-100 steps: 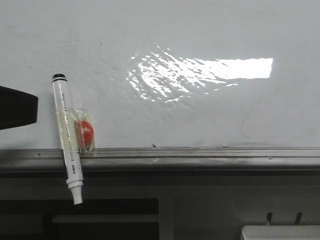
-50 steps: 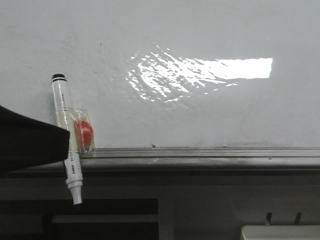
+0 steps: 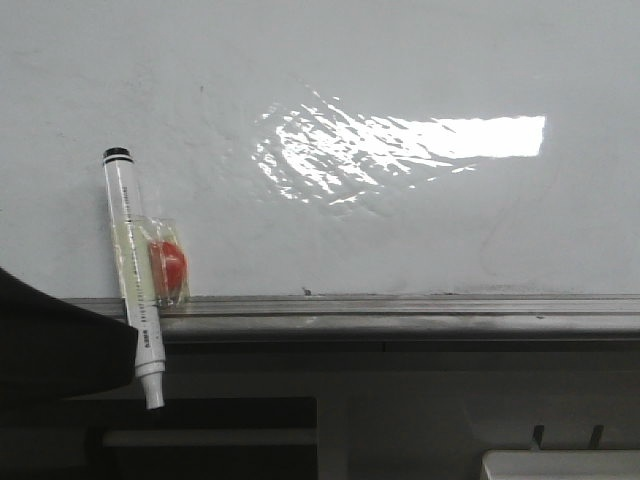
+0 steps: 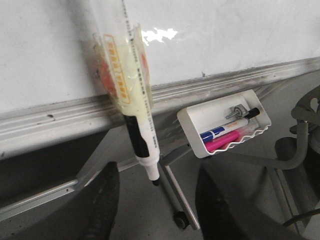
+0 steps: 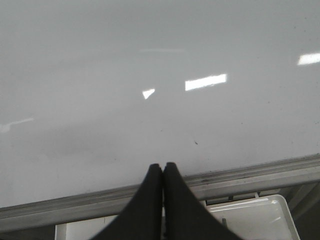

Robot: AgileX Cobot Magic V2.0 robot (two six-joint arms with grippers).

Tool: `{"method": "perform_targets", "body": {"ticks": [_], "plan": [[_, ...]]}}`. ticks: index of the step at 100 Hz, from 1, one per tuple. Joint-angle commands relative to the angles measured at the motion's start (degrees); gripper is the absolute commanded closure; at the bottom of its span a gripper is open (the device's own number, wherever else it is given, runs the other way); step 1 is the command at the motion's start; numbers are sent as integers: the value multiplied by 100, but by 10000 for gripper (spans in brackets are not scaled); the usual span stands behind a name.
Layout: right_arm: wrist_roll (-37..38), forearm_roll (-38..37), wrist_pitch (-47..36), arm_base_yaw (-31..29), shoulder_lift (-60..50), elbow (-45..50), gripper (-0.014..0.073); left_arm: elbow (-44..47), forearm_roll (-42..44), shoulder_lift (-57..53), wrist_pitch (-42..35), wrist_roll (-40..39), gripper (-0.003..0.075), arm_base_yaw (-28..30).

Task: Write number 9 on whiteboard

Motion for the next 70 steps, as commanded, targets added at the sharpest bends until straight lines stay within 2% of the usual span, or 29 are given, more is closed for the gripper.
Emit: {"method": "perform_targets", "body": {"ticks": [1, 15, 36, 70], "plan": [[-20, -2, -466, -23, 92, -140, 663, -137, -27, 144, -583, -40, 352, -52], [-20, -25, -478, -23, 92, -140, 663, -137, -40, 531, -872, -40, 291, -52], [-20, -34, -478, -23, 92, -140, 663, -148, -29, 889, -1264, -340, 290, -52], [-20, -34, -478, -23, 92, -140, 663, -148, -29, 1364, -1738, -341, 290, -52]]}}
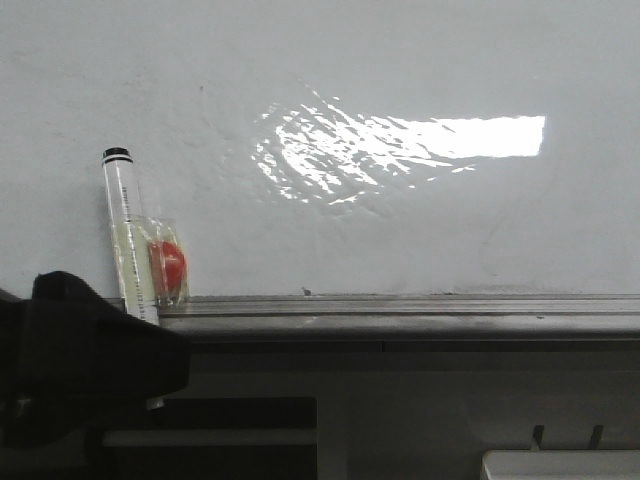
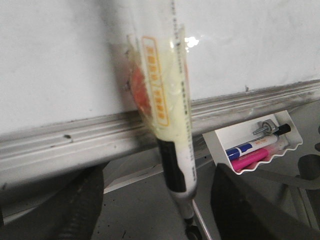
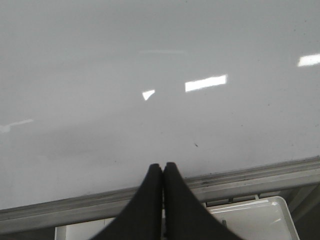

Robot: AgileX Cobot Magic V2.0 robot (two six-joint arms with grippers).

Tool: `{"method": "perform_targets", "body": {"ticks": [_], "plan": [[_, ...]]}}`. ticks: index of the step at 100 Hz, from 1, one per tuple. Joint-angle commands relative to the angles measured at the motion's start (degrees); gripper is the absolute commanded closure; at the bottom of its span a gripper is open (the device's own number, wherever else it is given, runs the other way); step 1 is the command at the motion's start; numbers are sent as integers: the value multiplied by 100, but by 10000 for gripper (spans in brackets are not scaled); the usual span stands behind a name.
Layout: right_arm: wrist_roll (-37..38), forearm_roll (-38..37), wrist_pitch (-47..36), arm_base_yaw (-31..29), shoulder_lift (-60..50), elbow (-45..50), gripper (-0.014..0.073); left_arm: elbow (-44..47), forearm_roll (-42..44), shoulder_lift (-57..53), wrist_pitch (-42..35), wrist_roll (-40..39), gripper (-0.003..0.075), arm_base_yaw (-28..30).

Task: Write number 9 on whiteboard

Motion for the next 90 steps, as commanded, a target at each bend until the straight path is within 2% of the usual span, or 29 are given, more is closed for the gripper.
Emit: {"method": "perform_targets", "body": {"ticks": [1, 14, 21, 26, 40, 55, 64, 75, 90], "plan": [[-20, -34, -435, -23, 70, -140, 663, -137, -6, 50, -504, -61, 290, -52], [-20, -34, -435, -23, 70, -140, 663, -137, -6, 217, -869, -61, 304, -52], [-20, -34, -435, -23, 70, -140, 663, -137, -6, 250, -1020, -61, 353, -52], [-20, -34, -425, -23, 70, -140, 663, -137, -6, 263, -1020, -61, 426, -52], [-20, -34, -425, -23, 70, -140, 663, -137, -6, 263, -1021, -61, 736, -52], [-20, -23, -411, -11, 70, -140, 663, -137, 14, 263, -1010, -61, 740, -52], [-20, 70, -245, 134, 70, -140, 663, -137, 308, 212, -1001, -61, 740, -52], [-140, 103, -297, 734, 70, -153, 663, -137, 852, -40, -932, -61, 741, -52], [-820, 160, -274, 1952, 252, -380, 663, -137, 1088, -633, -487, -61, 741, -52]]}}
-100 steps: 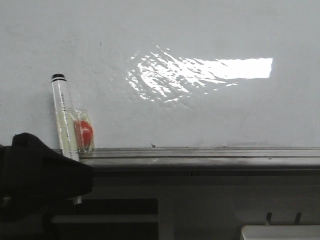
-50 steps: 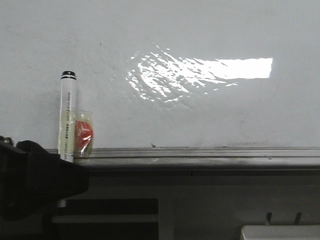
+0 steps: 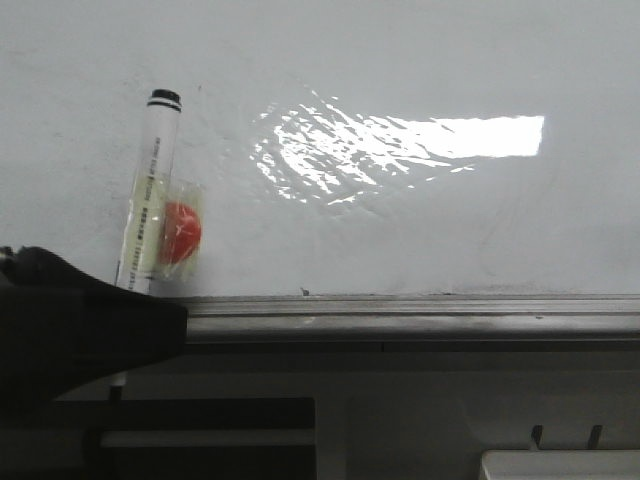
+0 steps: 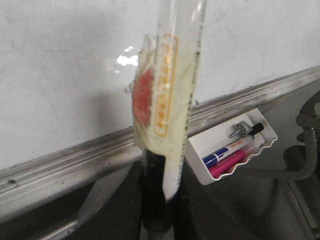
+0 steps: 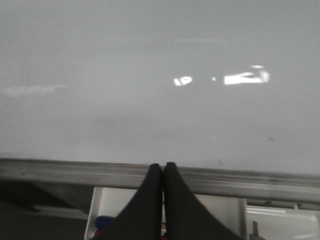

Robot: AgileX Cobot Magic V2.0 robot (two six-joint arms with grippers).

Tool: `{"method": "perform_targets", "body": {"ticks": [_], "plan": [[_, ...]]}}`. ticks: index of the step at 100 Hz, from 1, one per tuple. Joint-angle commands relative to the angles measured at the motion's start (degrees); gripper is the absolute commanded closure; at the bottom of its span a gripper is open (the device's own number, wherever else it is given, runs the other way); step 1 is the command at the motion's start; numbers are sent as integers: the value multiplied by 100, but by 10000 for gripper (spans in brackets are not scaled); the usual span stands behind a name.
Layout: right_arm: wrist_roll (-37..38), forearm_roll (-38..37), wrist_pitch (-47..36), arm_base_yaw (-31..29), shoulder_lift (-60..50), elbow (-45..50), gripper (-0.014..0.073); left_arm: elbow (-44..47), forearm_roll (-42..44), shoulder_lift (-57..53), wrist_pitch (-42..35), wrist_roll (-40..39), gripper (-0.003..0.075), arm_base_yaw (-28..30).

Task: Write number 9 on whiteboard

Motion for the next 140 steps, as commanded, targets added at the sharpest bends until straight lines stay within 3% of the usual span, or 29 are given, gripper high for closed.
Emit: {"method": "perform_targets", "body": {"ticks": [1, 14, 33, 48, 59, 85, 119, 127, 140], "plan": [[-431, 53, -372, 616, 236, -363, 663, -137, 281, -445, -130, -33, 741, -52], [-543, 53, -391, 1679, 744, -785, 663, -177, 1126, -1067, 536, -33, 741, -52], [-748, 53, -500, 3102, 1730, -1552, 636, -705, 2921, -1651, 2232, -13, 741, -52], [-738, 53, -545, 4096, 2366, -2226, 379, -1047, 4031, -1711, 2534, -13, 740, -52], [-701, 76, -586, 4447, 2733, -2643, 285, -1059, 4805, -1698, 2248, -13, 741, -52], [-701, 313, -333, 4744, 3430, -3462, 286, -1059, 5081, -1698, 2238, -13, 741, -52], [-701, 785, -371, 4794, 3877, -3624, 298, -1059, 5081, -1698, 2227, -13, 740, -52], [-701, 865, -397, 4794, 3886, -3624, 365, -1059, 5081, -1698, 2203, -13, 740, -52], [-701, 879, -373, 4794, 3886, -3624, 552, -1059, 5081, -1698, 2191, -13, 740, -52]]}}
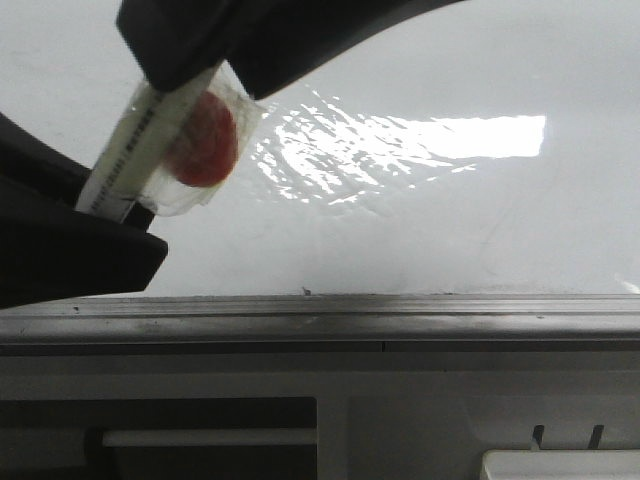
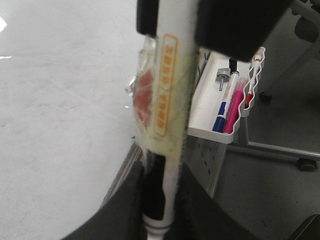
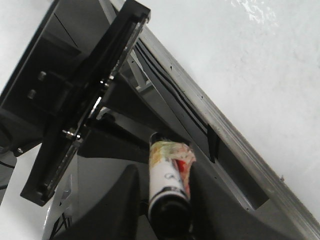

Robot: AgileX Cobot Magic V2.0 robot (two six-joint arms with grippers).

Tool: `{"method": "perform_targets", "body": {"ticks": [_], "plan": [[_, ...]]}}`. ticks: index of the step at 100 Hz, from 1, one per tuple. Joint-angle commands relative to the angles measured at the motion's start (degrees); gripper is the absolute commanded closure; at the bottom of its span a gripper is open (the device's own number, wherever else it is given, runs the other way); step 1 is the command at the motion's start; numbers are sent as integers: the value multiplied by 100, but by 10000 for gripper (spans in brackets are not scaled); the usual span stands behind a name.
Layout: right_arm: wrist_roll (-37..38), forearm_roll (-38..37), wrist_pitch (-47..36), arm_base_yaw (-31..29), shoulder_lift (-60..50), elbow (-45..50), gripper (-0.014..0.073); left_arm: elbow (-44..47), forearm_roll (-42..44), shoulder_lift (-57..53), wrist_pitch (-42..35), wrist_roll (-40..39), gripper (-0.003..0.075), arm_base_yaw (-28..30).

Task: Write number 9 on whiteboard

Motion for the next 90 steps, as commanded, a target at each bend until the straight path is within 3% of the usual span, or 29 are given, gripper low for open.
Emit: {"method": "perform_targets", "body": {"ticks": [1, 8, 13, 30, 35, 58, 90], "plan": [[-41, 73, -339, -4, -81, -212, 583, -191, -24, -53, -352, -13, 740, -52], [-41, 73, -339, -4, -81, -212, 665, -191, -54, -53, -340, -13, 735, -52], [-41, 73, -350, -4, -81, -212, 664, -191, -54, -53, -340, -13, 703, -52], [-41, 73, -386, -4, -81, -212, 662, -191, -136, -53, -339, -13, 438, -52], [-41, 8, -386, -4, -81, -212, 662, -191, -136, -81, -290, -13, 403, -52], [-41, -40, -375, -267, -241, -212, 661, -191, -593, -698, 324, -24, 472, -52], [195, -40, -480, -1372, -614, -212, 661, -191, -1289, -1895, 358, -35, 478, 13]]}}
